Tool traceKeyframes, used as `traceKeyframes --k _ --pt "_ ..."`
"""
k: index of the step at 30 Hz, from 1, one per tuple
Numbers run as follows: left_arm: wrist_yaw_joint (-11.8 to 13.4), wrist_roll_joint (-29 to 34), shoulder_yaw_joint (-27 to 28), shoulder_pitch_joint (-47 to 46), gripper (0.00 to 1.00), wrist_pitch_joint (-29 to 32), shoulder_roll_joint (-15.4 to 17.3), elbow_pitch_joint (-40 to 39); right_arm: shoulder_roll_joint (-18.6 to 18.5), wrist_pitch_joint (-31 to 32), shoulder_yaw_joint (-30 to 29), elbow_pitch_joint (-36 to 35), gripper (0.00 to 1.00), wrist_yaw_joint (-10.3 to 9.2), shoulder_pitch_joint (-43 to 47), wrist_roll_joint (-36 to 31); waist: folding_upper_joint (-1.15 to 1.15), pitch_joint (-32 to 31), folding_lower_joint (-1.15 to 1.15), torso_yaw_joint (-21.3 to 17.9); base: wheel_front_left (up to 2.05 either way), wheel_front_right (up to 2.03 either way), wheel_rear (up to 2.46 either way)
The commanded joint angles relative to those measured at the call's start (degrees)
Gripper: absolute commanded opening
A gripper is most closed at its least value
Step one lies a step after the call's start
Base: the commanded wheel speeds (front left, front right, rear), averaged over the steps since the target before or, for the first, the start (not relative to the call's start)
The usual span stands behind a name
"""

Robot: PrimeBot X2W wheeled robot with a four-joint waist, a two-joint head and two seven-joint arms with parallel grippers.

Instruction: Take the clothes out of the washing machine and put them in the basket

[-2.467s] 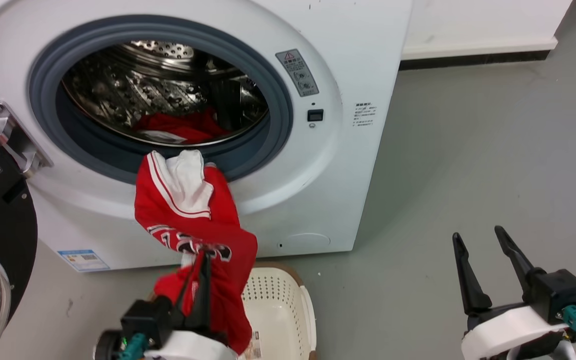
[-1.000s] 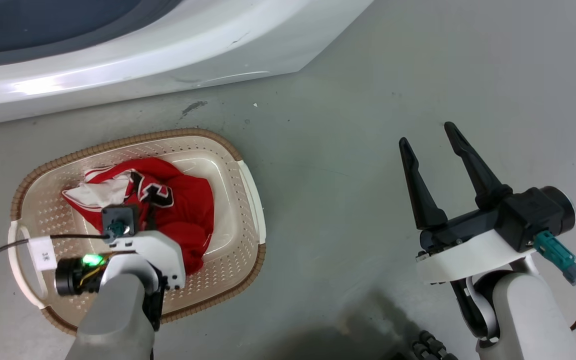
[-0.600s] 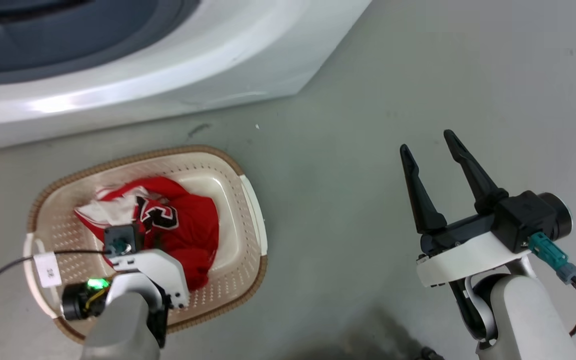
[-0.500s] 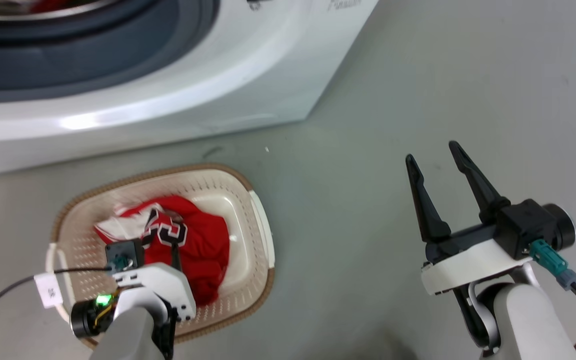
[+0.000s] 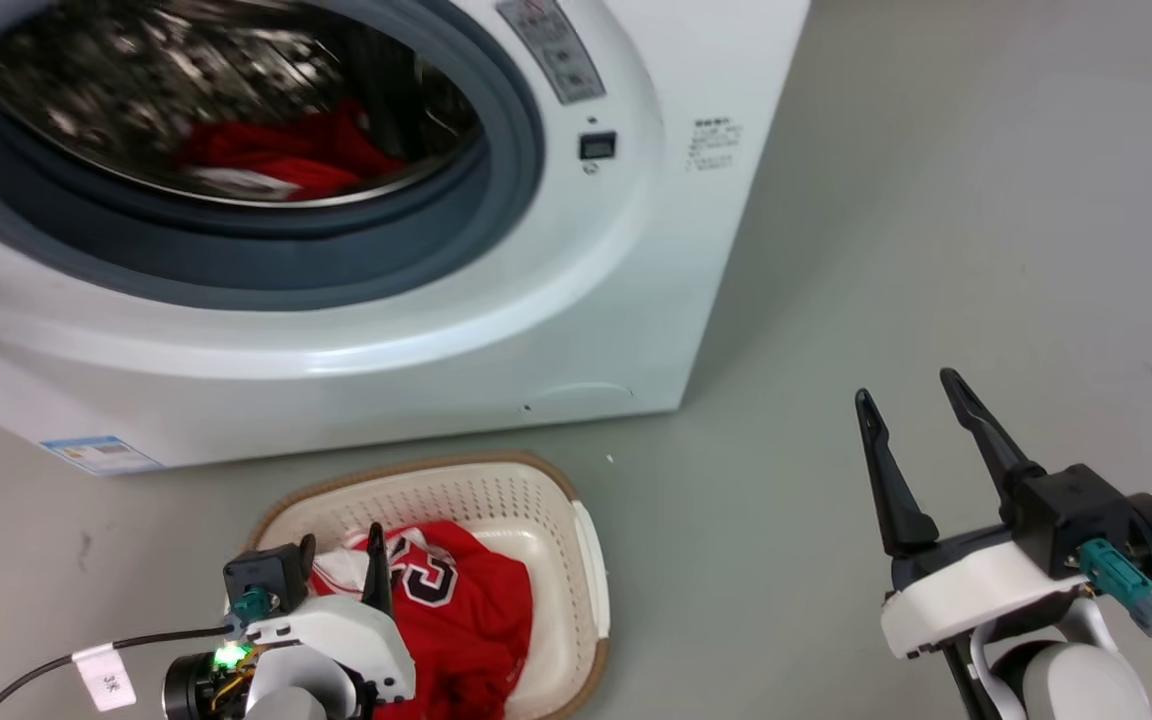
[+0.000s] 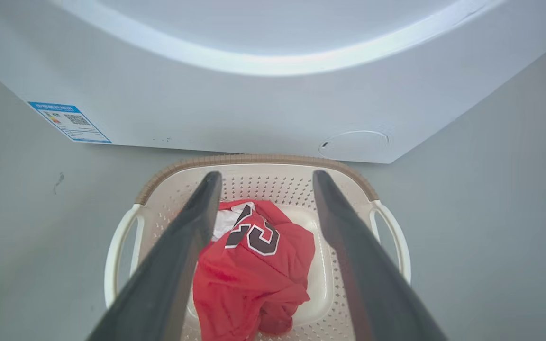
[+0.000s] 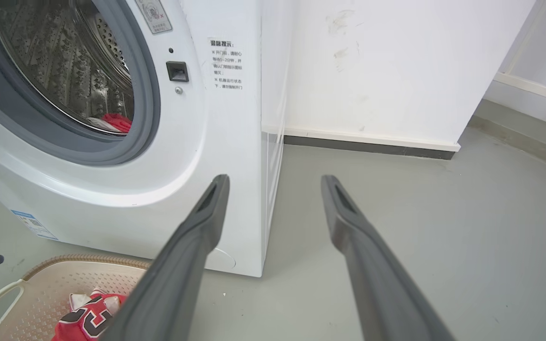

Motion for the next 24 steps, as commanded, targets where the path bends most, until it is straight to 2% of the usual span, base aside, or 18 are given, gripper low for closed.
traceKeyframes --k 1,12,17,24 --pt "-0.3 0.5 0.1 1.5 1.0 -0.1 -0.1 -3.2 0.1 0.7 -0.4 -1.0 1.0 -0.06 1.2 -0.1 0.0 -3.2 0.01 2.2 0.0 0.0 0.0" --pt "-0.5 4.1 -0.7 2.5 1.0 -0.1 -0.5 -19.7 0.1 2.9 -1.0 -3.8 1.0 -0.06 3.8 -0.4 0.0 -6.7 0.01 3.1 0.0 0.0 0.0" --pt "-0.9 5.4 -0.7 -1.3 1.0 -0.1 0.3 -20.4 0.1 3.0 -0.6 -4.1 1.0 -0.06 4.3 0.0 0.0 -6.9 0.01 2.6 0.0 0.0 0.0" --pt "-1.7 6.5 -0.9 -10.6 1.0 0.8 3.5 -14.9 0.1 2.3 0.6 -4.1 1.0 -0.06 3.1 0.9 0.0 -5.2 0.01 0.5 0.0 0.0 0.0"
